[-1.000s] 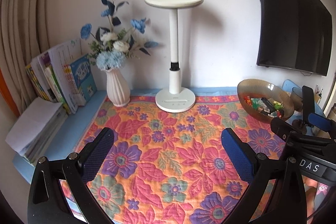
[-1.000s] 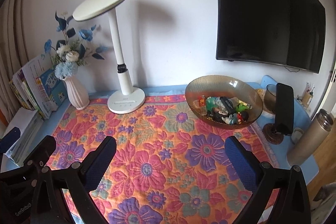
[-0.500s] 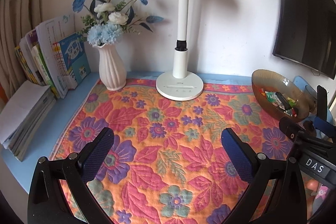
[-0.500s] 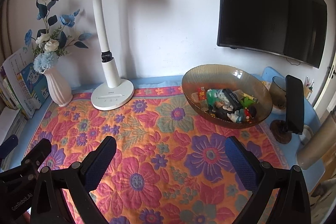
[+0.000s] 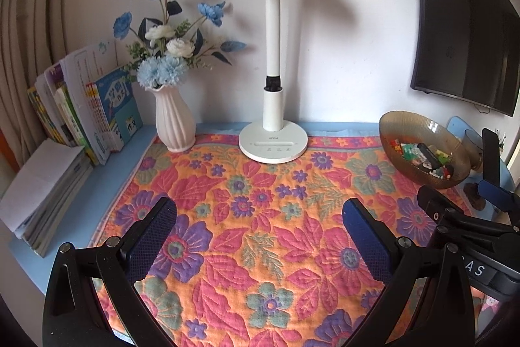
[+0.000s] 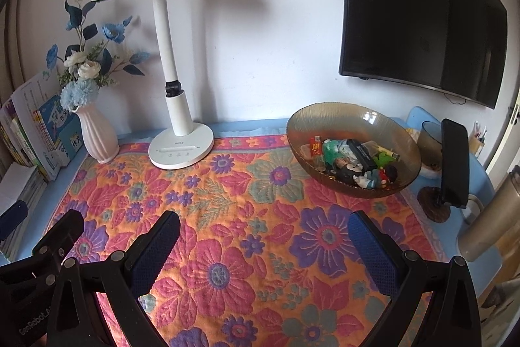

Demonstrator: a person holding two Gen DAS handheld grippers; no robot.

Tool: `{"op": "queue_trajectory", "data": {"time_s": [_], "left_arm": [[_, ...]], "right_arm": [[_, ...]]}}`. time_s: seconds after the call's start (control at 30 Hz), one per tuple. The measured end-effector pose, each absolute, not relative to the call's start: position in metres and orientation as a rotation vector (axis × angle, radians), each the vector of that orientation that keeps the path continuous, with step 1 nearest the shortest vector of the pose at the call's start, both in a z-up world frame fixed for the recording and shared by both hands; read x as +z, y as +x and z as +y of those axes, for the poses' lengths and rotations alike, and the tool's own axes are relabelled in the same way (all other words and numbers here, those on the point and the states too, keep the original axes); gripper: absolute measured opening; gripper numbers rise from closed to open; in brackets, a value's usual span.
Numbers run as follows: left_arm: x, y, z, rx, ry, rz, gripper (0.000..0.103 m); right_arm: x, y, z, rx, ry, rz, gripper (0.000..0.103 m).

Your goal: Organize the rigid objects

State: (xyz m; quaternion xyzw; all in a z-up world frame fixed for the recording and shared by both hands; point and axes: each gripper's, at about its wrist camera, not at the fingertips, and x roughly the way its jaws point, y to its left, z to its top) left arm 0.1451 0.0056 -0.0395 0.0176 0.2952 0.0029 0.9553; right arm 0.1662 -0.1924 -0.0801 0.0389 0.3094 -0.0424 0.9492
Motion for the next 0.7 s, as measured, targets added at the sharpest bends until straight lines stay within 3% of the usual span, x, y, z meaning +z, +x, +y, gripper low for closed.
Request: {"op": "queue_trajectory", "data": {"time_s": [0.7], "left_arm": [[-0.049, 0.152, 0.003, 0.01, 0.054, 0.627, 0.102]], "right_arm": [[-0.086, 0.173, -0.197, -0.091, 0.091, 0.645, 0.103]]}}
